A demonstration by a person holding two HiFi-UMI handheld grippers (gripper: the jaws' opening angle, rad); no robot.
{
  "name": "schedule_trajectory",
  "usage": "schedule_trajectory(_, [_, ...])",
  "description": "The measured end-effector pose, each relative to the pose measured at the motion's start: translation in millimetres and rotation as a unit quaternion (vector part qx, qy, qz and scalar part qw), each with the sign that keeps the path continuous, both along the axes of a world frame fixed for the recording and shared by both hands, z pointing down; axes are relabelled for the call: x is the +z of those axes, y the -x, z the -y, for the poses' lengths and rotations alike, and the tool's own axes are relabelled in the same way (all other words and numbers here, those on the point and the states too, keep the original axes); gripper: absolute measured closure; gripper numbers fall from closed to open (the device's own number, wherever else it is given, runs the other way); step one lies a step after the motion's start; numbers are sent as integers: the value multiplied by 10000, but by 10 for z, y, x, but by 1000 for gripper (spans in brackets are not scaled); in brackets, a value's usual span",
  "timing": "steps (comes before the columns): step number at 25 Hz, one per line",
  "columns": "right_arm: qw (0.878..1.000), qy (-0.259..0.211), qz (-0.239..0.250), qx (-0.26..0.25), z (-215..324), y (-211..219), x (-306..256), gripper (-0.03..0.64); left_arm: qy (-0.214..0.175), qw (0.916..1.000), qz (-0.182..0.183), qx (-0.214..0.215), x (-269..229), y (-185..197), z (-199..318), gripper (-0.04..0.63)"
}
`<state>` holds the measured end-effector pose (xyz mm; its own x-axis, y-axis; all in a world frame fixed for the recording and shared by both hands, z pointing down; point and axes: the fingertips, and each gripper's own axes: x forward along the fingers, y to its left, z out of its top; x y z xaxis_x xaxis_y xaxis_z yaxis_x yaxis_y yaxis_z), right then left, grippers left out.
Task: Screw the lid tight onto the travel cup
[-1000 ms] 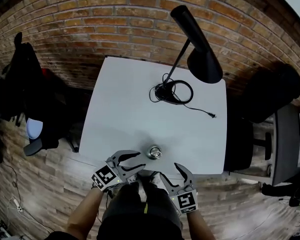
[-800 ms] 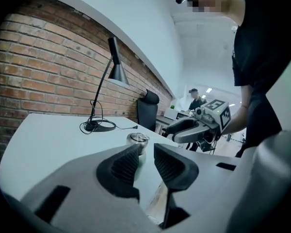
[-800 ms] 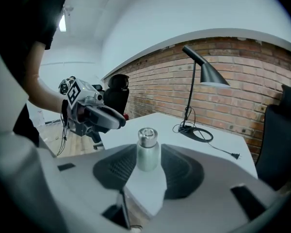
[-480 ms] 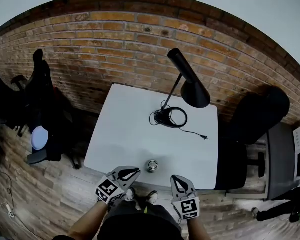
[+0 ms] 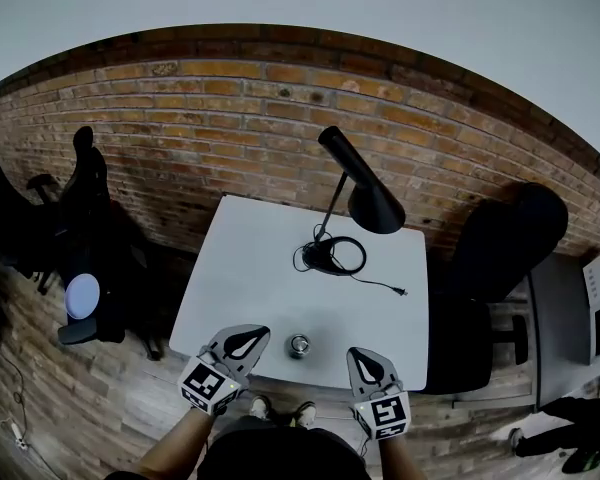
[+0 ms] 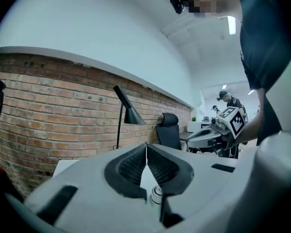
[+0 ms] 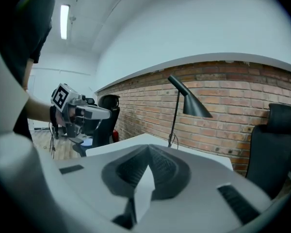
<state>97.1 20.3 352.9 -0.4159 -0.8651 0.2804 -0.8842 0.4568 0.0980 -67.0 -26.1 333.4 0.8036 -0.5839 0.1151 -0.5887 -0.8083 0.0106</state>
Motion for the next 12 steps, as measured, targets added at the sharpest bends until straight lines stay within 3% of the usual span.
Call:
schedule_trajectory(5, [9994, -234, 176, 176, 75, -161, -301, 604, -483, 9984, -202, -189, -417, 25, 17, 569])
schedule_trajectory(12, [9982, -259, 382, 371, 126, -341, -513, 603, -647, 9949, -424, -643, -850, 160, 22, 571])
